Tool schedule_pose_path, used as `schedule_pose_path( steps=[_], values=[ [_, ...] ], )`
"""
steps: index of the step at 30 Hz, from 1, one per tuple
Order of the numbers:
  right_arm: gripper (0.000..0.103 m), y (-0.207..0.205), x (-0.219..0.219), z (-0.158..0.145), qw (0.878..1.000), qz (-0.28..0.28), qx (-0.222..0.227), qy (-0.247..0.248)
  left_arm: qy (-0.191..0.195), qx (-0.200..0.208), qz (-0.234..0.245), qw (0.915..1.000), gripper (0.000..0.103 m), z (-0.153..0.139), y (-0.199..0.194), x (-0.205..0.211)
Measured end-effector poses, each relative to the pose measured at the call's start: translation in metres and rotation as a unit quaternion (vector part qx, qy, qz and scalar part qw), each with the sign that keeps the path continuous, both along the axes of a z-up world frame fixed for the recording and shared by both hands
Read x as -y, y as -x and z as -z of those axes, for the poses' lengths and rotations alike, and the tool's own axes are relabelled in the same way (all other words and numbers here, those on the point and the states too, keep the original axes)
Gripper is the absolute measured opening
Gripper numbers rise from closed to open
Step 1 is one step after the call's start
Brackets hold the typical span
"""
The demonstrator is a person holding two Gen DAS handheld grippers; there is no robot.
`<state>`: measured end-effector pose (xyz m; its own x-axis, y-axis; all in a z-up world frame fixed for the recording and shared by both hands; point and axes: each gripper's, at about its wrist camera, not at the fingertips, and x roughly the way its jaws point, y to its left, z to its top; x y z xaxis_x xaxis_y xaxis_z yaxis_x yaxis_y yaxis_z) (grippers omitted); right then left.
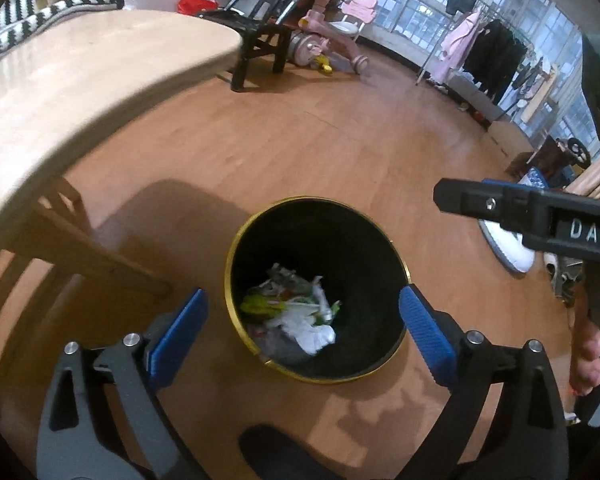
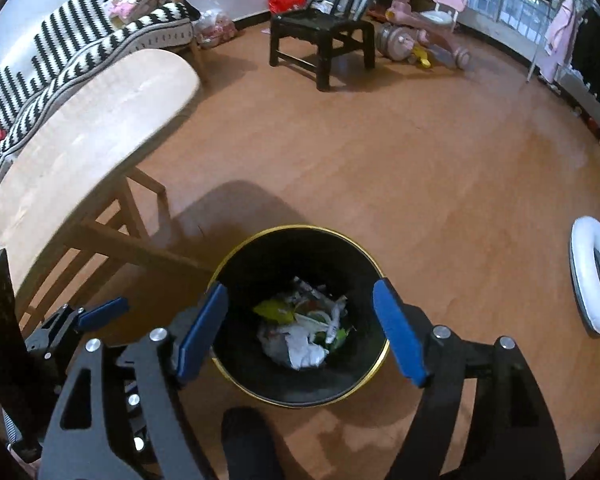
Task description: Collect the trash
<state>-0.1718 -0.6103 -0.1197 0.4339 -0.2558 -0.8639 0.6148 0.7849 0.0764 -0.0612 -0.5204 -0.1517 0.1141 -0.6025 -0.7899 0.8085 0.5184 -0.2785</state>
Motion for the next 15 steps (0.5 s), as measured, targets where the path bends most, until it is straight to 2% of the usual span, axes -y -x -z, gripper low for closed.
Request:
schedule_pose_path(
  steps=[6, 9, 11, 15],
  values=[
    [0.079, -0.028, -0.026, -0.031, 0.999, -0.017, 0.049, 0.007, -0.012, 0.066, -0.026, 0.9974, 0.095, -0.038, -0.014, -0.048],
    [0.08, -0.056, -0.053, -0.059, 0.995, -0.035, 0.087, 0.02, 0.003, 0.084, -0.073, 0.9939, 0.095, -0.07, -0.034, -0.093],
    [0.084, -0.075, -0.08, -0.078, 0.991, -0.058, 0.109, 0.045, 0.013, 0.084, -0.104, 0.991, 0.095, -0.088, -0.049, -0.124],
    [0.087, -0.113, -0.143, -0.103, 0.981, -0.114, 0.137, 0.079, 0.032, 0.106, -0.169, 0.9793, 0.095, -0.123, -0.071, -0.194]
  ],
)
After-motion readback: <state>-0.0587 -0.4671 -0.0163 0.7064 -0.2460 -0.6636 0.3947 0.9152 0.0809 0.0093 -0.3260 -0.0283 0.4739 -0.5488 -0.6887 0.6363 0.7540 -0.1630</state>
